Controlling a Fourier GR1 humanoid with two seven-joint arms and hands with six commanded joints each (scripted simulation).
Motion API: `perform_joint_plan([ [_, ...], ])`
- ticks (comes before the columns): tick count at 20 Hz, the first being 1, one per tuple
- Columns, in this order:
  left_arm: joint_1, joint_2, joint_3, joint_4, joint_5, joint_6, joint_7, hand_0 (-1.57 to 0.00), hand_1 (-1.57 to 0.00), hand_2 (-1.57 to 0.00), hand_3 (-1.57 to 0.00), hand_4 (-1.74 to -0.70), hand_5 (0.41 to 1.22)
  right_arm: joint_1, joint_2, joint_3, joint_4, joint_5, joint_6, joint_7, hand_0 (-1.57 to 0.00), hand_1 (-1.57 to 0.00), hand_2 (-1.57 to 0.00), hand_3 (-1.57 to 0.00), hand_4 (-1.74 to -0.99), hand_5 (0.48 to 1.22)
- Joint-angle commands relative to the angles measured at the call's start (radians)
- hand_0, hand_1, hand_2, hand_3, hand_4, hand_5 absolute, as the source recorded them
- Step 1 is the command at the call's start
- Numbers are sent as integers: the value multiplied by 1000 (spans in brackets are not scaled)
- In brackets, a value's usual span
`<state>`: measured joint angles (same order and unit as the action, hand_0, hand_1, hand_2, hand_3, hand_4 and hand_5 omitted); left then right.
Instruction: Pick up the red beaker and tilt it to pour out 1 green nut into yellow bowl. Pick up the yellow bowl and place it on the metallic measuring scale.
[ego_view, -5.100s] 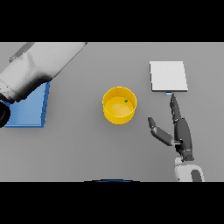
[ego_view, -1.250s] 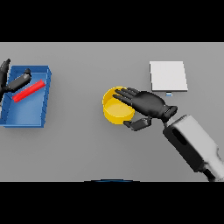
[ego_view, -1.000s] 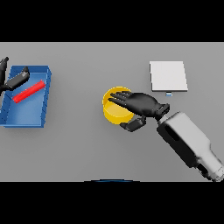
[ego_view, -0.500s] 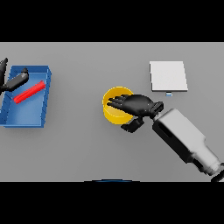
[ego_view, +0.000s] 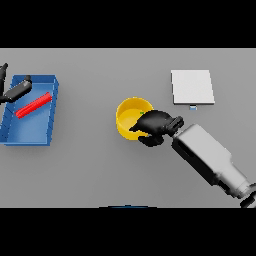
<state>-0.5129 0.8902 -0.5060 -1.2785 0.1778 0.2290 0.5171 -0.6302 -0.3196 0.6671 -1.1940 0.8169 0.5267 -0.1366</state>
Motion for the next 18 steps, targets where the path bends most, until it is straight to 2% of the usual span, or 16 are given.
perform_joint_plan([
  [1, -2, -5, 0, 2, 1, 4, 7, 1, 1, 1, 1, -800, 727, 5, -2, 0, -16, -9, 28, 13, -1027, -991, -965, -691, -1571, 1090],
  [2, -8, -10, -7, 6, -6, 3, 11, 1, 1, 1, 1, -799, 728, 2, -12, 1, -22, -14, 50, 9, -1136, -1107, -1086, -867, -1604, 1116],
  [3, 1, -2, -5, -4, -6, 6, 8, 1, 1, 1, 1, -799, 727, 0, -6, 2, -22, -16, 60, 25, -1223, -1200, -1183, -932, -1628, 1137],
  [4, 5, -4, -5, 5, -6, 5, 1, 1, 1, 1, 1, -799, 727, -3, -10, 0, -14, -23, 57, 9, -1292, -1274, -1261, -1019, -1649, 1154],
  [6, 5, 2, 2, -8, 2, 4, -2, 1, 1, 1, 1, -802, 725, 2, -13, 0, -27, -30, 56, 24, -1393, -1381, -1314, -1142, -1682, 1178],
  [7, -1, 2, 1, 3, 0, 3, 7, 1, 1, 1, 1, -802, 726, 3, -11, 3, -34, -32, 60, 39, -1428, -1419, -1355, -1155, -1694, 1187],
  [9, 11, -3, -3, -10, 0, 11, 1, 1, 1, 1, 1, -806, 724, 8, -30, -3, -48, -43, 59, 29, -1480, -1474, -1424, -1176, -1711, 1199],
  [11, 11, 10, -3, -22, -2, 10, 8, 1, 1, 1, 1, -803, 725, -13, -30, -11, -51, -50, 61, 41, -1513, -1509, -1453, -1192, -1722, 1207],
  [13, 9, 8, -4, -17, -5, 7, 8, 1, 1, 1, 1, -801, 724, -1, -64, -28, -98, -75, 75, 21, -1534, -1531, -1490, -1192, -1729, 1212],
  [14, 11, 9, -1, -21, -2, 12, 8, 1, 1, 1, 1, -801, 723, -9, -75, -38, -130, -86, 99, 44, -1541, -1539, -1470, -1268, -1731, 1214],
  [16, 12, 10, -6, -24, -8, 14, 13, 1, 1, 1, 1, -798, 721, -25, -98, -54, -172, -101, 124, 48, -1552, -1551, -1506, -1377, -1731, 1216],
  [18, 2, 6, -8, -33, -5, 12, 25, 1, 1, 1, 1, -798, 719, -45, -109, -83, -206, -114, 153, 106, -1559, -1558, -1529, -1348, -1728, 1218],
])
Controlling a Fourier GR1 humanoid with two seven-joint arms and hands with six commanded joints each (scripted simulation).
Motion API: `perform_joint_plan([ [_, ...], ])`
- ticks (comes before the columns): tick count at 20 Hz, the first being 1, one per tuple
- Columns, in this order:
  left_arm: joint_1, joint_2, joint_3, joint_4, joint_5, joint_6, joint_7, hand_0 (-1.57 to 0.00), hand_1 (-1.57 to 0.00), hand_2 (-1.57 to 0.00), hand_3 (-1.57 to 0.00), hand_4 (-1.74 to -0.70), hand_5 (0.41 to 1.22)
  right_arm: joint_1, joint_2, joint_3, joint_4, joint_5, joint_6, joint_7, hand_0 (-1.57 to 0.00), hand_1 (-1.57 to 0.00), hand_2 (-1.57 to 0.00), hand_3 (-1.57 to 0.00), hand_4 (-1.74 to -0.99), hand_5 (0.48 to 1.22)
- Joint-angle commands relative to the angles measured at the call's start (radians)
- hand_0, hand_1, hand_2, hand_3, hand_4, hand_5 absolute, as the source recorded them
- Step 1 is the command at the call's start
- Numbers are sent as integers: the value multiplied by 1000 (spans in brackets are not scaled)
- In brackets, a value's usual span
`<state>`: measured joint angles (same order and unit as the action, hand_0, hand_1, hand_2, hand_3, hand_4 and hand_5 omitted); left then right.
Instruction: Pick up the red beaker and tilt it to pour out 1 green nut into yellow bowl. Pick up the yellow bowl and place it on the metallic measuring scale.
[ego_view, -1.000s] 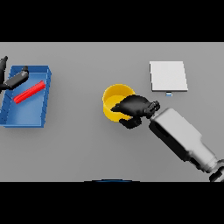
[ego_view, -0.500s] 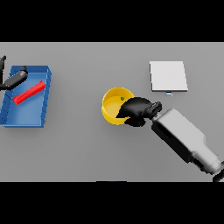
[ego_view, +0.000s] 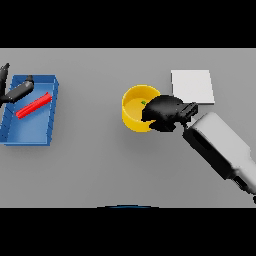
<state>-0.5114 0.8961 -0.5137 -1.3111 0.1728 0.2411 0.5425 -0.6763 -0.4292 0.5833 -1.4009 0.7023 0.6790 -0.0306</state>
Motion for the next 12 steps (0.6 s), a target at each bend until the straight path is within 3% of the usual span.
perform_joint_plan([
  [1, 1, -1, 0, 4, -1, 0, -6, 1, 1, 1, 1, -799, 720, -5, -13, -10, -14, -5, 11, 6, -1561, -1561, -1538, -1335, -1726, 1219],
  [5, 15, 10, 10, -2, 12, -6, -19, 1, 1, 1, 1, -808, 723, -11, -49, -50, -42, -25, 30, 38, -1567, -1567, -1557, -1248, -1720, 1219],
  [8, 1, 15, 6, -3, -1, -6, -7, 1, 1, 1, 1, -800, 723, -47, -84, -62, -5, -19, 2, -11, -1569, -1569, -1564, -1238, -1719, 1220],
  [10, 12, 18, 8, -11, 1, 3, -5, 1, 1, 1, 1, -809, 735, -86, -112, -78, 27, -14, -14, -46, -1570, -1570, -1567, -1318, -1720, 1220],
  [12, 11, 27, 17, 3, 0, -2, -18, 1, 1, 1, 1, -808, 742, -106, -131, -95, 81, -1, -46, -45, -1570, -1570, -1568, -1298, -1720, 1221],
])
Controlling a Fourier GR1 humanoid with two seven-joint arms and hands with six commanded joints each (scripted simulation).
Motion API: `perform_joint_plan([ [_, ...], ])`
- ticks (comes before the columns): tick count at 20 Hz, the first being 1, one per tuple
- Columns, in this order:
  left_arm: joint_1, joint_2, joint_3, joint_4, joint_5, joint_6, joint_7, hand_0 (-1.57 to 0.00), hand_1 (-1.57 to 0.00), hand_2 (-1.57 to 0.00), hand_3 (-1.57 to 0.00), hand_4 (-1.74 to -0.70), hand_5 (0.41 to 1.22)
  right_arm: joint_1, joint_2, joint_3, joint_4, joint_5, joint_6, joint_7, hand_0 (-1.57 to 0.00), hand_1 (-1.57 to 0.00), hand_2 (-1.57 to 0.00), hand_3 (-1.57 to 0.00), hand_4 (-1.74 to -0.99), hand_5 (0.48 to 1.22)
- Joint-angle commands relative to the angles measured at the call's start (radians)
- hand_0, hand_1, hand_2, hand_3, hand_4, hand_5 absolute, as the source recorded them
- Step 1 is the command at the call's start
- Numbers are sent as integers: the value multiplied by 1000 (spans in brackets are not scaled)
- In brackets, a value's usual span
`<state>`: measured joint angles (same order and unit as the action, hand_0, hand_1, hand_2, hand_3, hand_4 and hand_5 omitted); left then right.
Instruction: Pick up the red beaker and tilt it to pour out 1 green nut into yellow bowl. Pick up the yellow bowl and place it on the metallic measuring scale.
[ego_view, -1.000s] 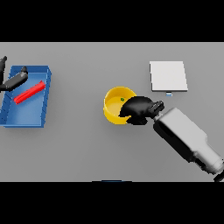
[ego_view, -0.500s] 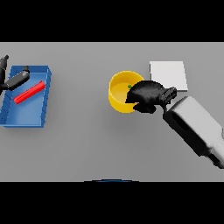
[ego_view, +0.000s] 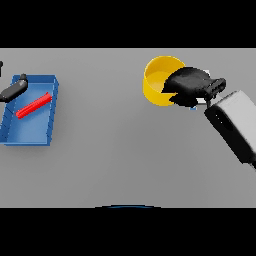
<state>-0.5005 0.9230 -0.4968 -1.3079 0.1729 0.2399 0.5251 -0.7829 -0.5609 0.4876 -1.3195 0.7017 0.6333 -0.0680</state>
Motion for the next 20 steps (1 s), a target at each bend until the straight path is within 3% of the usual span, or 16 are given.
perform_joint_plan([
  [1, -2, 5, -3, -8, -1, -4, 9, 1, 1, 1, 1, -802, 737, -2, -8, -2, 14, 2, -16, -9, -1570, -1570, -1569, -1274, -1719, 1221],
  [6, -1, 3, -13, -53, -1, 11, 71, 1, 1, 1, 1, -818, 750, -38, -29, -39, 183, -10, -85, -23, -1571, -1571, -1570, -1211, -1720, 1221],
  [11, 5, 12, -10, -54, 2, 11, 85, 1, 1, 1, 1, -829, 774, -64, -40, -49, 335, -5, -155, -64, -1571, -1571, -1571, -1168, -1720, 1221],
  [16, 16, 12, -13, -54, 0, 14, 80, 1, 1, 1, 1, -818, 756, -94, -9, -43, 526, 22, -242, -79, -1571, -1571, -1571, -1308, -1723, 1221],
  [20, 15, 26, -23, -65, 3, 21, 85, 1, 1, 1, 1, -801, 743, -122, 30, -35, 659, 39, -324, -122, -1571, -1561, -1571, -1432, -1725, 1221],
])
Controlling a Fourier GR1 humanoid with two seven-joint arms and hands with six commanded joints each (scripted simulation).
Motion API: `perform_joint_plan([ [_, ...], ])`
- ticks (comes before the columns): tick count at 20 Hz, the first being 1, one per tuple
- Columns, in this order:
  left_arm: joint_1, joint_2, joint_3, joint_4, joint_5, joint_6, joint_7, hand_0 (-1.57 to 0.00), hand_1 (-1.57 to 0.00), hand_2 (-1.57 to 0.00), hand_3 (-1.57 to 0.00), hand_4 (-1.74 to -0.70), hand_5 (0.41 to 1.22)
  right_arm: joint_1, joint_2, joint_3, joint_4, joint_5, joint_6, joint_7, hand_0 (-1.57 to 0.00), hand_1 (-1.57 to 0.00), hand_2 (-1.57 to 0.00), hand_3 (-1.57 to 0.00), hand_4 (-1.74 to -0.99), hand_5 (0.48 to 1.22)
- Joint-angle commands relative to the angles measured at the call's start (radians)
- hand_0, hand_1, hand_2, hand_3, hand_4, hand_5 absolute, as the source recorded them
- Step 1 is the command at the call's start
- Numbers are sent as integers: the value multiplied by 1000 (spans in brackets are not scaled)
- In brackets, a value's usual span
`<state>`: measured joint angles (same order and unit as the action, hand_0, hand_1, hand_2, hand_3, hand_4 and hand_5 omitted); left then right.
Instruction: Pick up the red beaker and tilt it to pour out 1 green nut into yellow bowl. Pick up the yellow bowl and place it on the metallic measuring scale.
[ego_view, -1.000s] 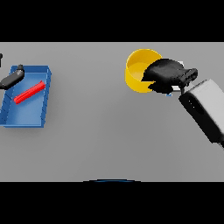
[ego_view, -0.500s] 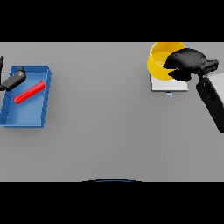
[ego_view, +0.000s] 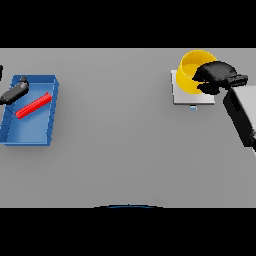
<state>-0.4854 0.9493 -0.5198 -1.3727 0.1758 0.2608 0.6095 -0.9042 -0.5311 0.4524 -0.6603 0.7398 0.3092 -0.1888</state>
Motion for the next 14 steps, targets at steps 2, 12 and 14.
perform_joint_plan([
  [2, -6, -13, -1, 10, 1, 1, -6, 1, 1, 1, 1, -796, 733, -14, 13, 0, 46, -5, -11, -13, -1571, -1518, -1563, -1482, -1727, 1221],
  [12, -25, -22, -8, 24, 3, -4, 0, 1, 1, 1, 1, -812, 744, -49, 39, 1, 156, -34, -11, -15, -1219, -1083, -1132, -824, -1548, 1053],
  [14, -34, -29, -11, 38, 3, -5, 0, 1, 1, 1, 1, -812, 745, -54, 39, 2, 166, -33, -4, -22, -780, -692, -810, -711, -1470, 928],
])
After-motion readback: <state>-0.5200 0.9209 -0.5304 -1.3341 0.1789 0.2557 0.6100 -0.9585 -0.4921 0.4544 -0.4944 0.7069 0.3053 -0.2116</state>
